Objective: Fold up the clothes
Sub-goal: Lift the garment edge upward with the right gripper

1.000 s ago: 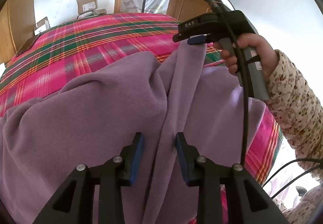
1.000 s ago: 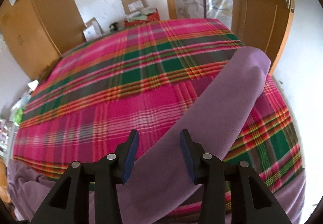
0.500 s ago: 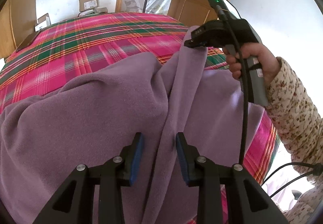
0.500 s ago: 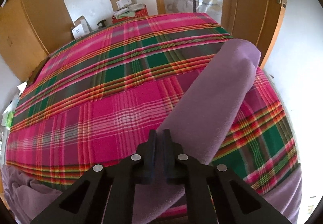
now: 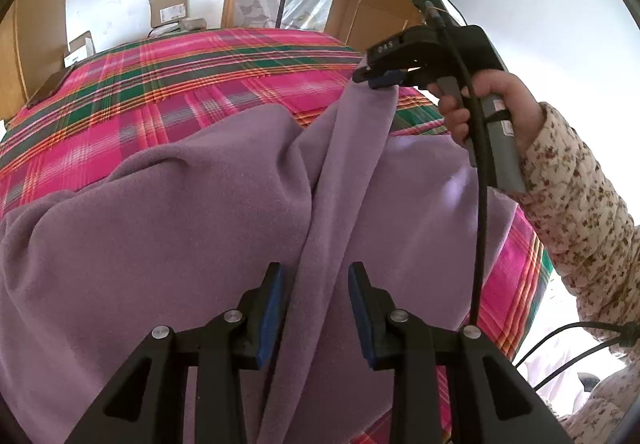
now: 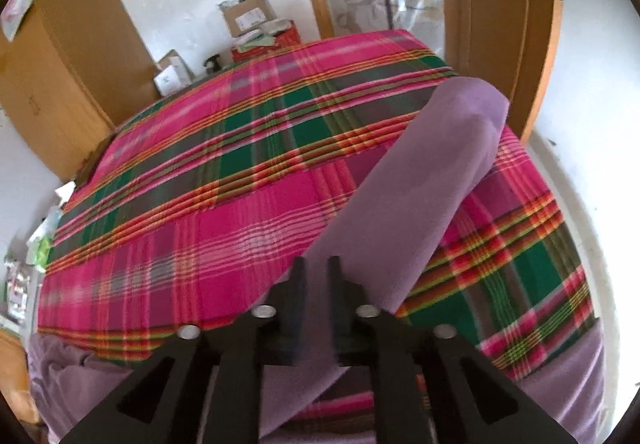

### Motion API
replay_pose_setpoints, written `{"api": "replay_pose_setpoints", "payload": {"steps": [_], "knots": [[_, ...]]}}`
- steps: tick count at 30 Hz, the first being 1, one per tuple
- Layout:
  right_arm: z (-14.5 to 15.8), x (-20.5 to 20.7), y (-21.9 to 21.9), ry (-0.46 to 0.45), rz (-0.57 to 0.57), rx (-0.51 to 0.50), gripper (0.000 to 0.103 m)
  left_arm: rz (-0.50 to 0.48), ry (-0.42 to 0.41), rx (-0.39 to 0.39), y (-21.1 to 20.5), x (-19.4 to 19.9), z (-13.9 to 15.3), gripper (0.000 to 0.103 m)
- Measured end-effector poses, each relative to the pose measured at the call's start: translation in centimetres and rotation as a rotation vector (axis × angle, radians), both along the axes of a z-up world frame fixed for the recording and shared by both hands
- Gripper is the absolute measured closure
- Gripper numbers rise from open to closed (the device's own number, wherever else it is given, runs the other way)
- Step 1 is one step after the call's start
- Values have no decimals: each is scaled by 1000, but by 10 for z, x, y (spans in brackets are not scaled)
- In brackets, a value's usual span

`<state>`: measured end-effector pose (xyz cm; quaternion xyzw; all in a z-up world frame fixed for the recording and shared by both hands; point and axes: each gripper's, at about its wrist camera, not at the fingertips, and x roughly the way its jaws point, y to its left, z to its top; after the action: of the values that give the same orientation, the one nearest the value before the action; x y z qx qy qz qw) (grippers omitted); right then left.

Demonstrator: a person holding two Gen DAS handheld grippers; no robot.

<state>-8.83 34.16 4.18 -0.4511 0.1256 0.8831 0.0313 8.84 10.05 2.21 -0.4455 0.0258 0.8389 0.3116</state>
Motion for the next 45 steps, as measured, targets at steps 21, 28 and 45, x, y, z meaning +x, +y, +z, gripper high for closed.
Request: {"api": "replay_pose_setpoints", "payload": {"steps": [21,28,45], "knots": [[-16,-33,5,-105,-97,117,92,-13,-10,22,-2,-9,-4,70],[-10,-22,16,-66,-91,94,101,11,1,15,-4,-12,-5,77],[23,52,51,83,-149,15,101,9,102,-122,19,-4,-6,73]]}}
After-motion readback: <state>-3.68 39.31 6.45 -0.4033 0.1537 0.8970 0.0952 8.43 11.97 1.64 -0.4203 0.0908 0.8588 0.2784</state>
